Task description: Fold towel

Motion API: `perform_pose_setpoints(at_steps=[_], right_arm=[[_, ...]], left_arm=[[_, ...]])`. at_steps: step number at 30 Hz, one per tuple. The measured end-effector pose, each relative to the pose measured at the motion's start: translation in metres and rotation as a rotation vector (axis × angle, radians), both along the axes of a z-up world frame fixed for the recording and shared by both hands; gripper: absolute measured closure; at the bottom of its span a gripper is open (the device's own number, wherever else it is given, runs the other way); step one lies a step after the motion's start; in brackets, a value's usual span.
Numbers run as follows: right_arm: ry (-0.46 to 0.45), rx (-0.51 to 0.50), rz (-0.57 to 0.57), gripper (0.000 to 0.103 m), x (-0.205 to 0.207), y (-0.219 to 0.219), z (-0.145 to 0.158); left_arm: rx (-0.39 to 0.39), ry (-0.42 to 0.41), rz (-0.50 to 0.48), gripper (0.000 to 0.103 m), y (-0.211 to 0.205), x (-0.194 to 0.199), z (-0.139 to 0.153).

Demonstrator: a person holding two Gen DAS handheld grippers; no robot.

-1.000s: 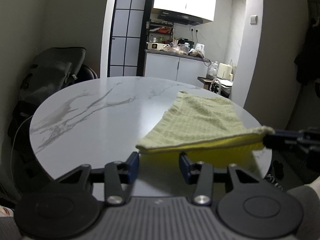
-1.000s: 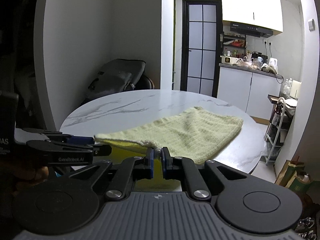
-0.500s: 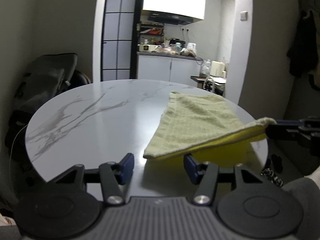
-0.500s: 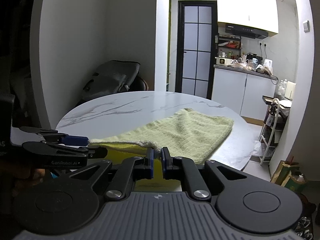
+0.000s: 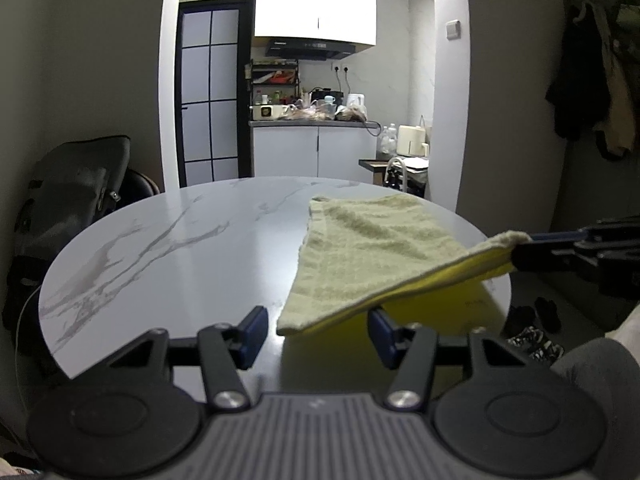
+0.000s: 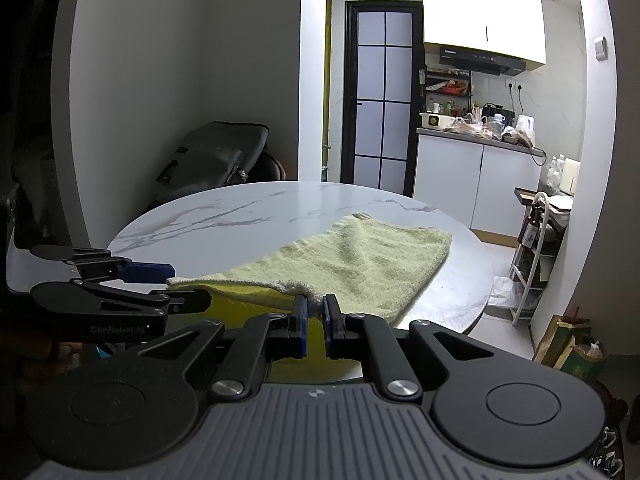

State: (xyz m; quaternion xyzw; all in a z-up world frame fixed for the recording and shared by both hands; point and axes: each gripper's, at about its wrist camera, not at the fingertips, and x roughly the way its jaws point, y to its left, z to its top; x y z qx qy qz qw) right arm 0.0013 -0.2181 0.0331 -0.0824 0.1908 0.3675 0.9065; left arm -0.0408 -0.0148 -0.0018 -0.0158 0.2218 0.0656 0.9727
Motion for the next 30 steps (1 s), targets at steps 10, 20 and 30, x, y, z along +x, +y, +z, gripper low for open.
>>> perform_pose_setpoints(at_steps=[10, 20, 30], right_arm=[[0.01, 0.002, -0.015, 0.094, 0.005, -0.007, -0.005], [0.024, 0.004, -0.024, 0.094, 0.01, -0.008, -0.011], [0.022, -0.004, -0.023, 0.094, 0.011, -0.007, -0.01]], left_arm=[[0.011, 0.021, -0.013, 0.06, -0.004, 0.006, -0.005], [0.025, 0.032, -0.003, 0.073, -0.002, 0.006, -0.006], [-0.003, 0.04, -0.005, 0.085, -0.001, 0.005, -0.008]])
